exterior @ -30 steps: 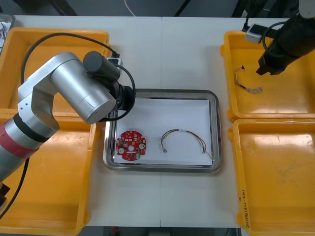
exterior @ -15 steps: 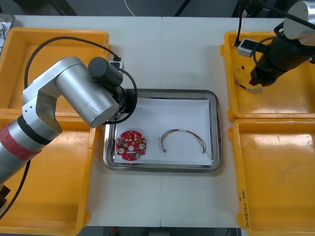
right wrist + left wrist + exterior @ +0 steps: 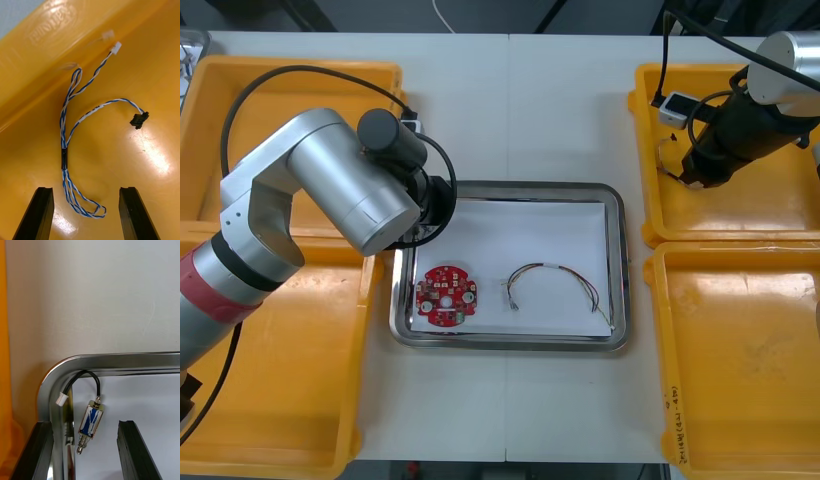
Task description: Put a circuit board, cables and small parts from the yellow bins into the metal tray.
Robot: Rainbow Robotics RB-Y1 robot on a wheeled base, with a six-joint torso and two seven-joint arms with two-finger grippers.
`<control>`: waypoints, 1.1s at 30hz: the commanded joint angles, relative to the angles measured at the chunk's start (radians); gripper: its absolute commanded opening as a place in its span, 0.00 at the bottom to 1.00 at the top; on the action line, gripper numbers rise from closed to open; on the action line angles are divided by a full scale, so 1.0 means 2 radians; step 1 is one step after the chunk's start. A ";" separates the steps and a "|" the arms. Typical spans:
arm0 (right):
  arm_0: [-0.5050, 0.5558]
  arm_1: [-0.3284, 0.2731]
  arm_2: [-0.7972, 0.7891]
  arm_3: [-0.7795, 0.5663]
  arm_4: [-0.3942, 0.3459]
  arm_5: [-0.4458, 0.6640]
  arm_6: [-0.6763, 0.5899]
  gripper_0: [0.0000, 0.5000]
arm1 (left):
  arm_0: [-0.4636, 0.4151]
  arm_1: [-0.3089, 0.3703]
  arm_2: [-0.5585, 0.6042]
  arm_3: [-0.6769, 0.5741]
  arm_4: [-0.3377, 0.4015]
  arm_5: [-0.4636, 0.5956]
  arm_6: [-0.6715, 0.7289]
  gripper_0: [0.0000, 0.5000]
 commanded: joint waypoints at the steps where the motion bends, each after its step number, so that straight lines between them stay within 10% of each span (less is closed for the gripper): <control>1: 0.008 0.009 0.009 -0.007 -0.007 -0.005 -0.022 1.00 | -0.024 0.001 0.046 -0.045 0.022 0.034 0.022 1.00; 21: 0.030 0.015 0.009 -0.007 -0.013 -0.032 -0.048 1.00 | -0.053 0.063 0.202 -0.065 0.155 0.180 -0.147 1.00; 33: 0.032 0.016 0.021 -0.007 -0.012 -0.042 -0.059 1.00 | -0.053 0.075 0.247 0.028 0.159 0.144 -0.282 1.00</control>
